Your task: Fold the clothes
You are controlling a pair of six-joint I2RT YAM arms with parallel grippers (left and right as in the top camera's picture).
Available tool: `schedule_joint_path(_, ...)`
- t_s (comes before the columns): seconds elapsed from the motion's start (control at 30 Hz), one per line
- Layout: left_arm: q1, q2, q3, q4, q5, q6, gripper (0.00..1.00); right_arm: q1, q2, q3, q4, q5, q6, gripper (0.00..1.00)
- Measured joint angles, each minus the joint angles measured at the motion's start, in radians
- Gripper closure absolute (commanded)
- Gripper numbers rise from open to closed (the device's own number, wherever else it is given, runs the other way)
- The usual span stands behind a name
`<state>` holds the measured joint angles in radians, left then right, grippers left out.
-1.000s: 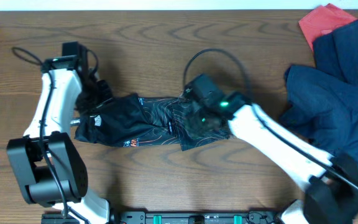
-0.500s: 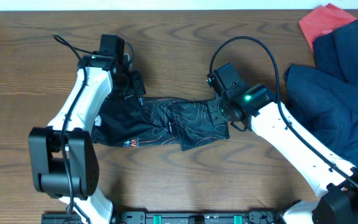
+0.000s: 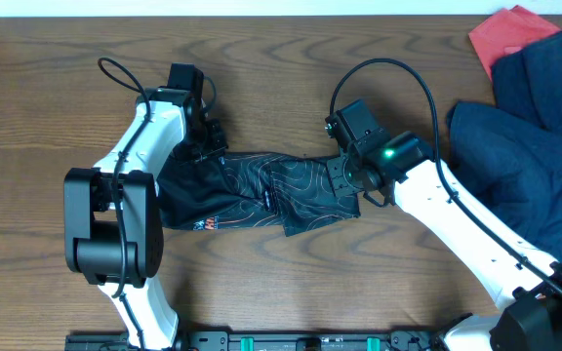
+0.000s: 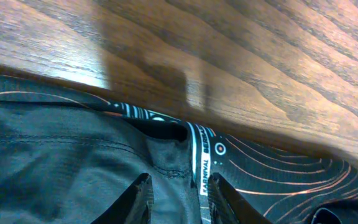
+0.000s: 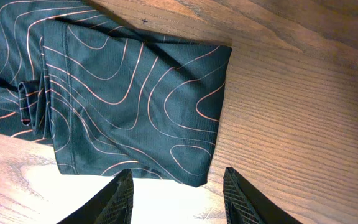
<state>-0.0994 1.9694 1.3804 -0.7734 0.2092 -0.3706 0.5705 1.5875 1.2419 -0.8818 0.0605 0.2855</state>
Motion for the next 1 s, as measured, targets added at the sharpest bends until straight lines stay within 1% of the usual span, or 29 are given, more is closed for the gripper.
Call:
schedule_joint_path(0.03, 0.0, 0.0, 0.0, -0.001, -0.002, 0.001, 0.8, 0.0, 0.0, 0.0, 0.0, 0.0, 0.0, 0.56)
schedule_joint_path(0.07, 0.0, 0.002, 0.0, -0.003, -0.003, -0.001, 0.81, 0.0, 0.0, 0.0, 0.0, 0.0, 0.0, 0.56)
schedule_joint_path(0.1, 0.0, 0.002, 0.0, -0.004, -0.005, -0.004, 0.86, 0.0, 0.0, 0.0, -0.001, 0.0, 0.0, 0.56)
schedule_joint_path(0.13, 0.0, 0.005, 0.0, -0.006, -0.006, 0.0, 0.88, 0.0, 0.0, 0.0, -0.002, 0.0, 0.0, 0.56)
schedule_joint_path(0.33, 0.0, 0.02, 0.0, -0.016, -0.006, 0.0, 0.89, 0.0, 0.0, 0.0, -0.013, 0.0, 0.0, 0.57)
schedule_joint_path(0.37, 0.0, 0.021, 0.0, -0.018, -0.007, 0.0, 0.9, 0.0, 0.0, 0.0, -0.013, 0.0, 0.0, 0.57)
schedule_joint_path(0.4, 0.0, 0.023, 0.0, -0.022, -0.006, 0.0, 0.94, 0.0, 0.0, 0.0, -0.013, 0.0, 0.0, 0.57)
schedule_joint_path(0.57, 0.0, 0.023, 0.0, -0.031, -0.006, -0.001, 0.94, 0.0, 0.0, 0.0, -0.014, 0.0, 0.0, 0.57)
schedule_joint_path(0.67, 0.0, 0.023, 0.0, -0.061, 0.002, 0.001, 0.94, 0.0, 0.0, 0.0, -0.015, 0.0, 0.0, 0.57)
schedule_joint_path(0.87, -0.003, -0.003, 0.0, -0.135, 0.096, 0.039, 0.94, 0.0, 0.0, 0.0, -0.015, 0.002, 0.0, 0.57)
schedule_joint_path(1.0, -0.041, -0.057, 0.0, -0.163, 0.136, 0.071, 0.94, 0.0, 0.0, 0.0, -0.014, 0.004, 0.0, 0.57)
